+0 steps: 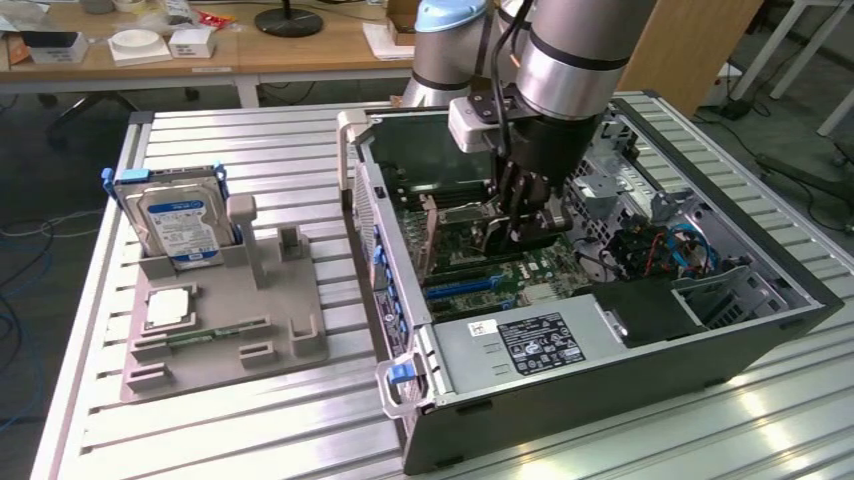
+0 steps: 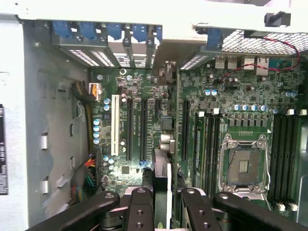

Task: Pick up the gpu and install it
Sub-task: 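Insert the gpu into the slot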

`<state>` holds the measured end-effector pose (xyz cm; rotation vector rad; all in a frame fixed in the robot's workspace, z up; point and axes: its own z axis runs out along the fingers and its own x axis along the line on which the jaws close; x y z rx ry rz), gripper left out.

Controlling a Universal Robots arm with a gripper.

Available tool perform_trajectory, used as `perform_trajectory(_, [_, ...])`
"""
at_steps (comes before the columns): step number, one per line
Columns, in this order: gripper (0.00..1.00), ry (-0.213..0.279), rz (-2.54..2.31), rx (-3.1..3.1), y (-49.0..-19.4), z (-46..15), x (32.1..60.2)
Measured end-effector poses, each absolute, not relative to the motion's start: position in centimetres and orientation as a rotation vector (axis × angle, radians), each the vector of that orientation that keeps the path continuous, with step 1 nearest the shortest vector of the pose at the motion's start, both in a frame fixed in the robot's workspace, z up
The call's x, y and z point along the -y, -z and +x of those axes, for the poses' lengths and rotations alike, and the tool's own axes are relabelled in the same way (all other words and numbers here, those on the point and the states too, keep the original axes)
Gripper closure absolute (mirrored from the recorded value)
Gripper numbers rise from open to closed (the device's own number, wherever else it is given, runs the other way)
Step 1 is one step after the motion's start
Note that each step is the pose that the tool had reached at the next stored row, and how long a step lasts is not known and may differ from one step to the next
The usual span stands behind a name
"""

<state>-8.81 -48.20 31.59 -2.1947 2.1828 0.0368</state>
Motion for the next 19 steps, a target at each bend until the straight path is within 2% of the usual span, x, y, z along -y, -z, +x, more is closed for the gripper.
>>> perform_trajectory(19, [0.73, -0.036, -2.194, -2.183, -29.1, -9.2, 46.3])
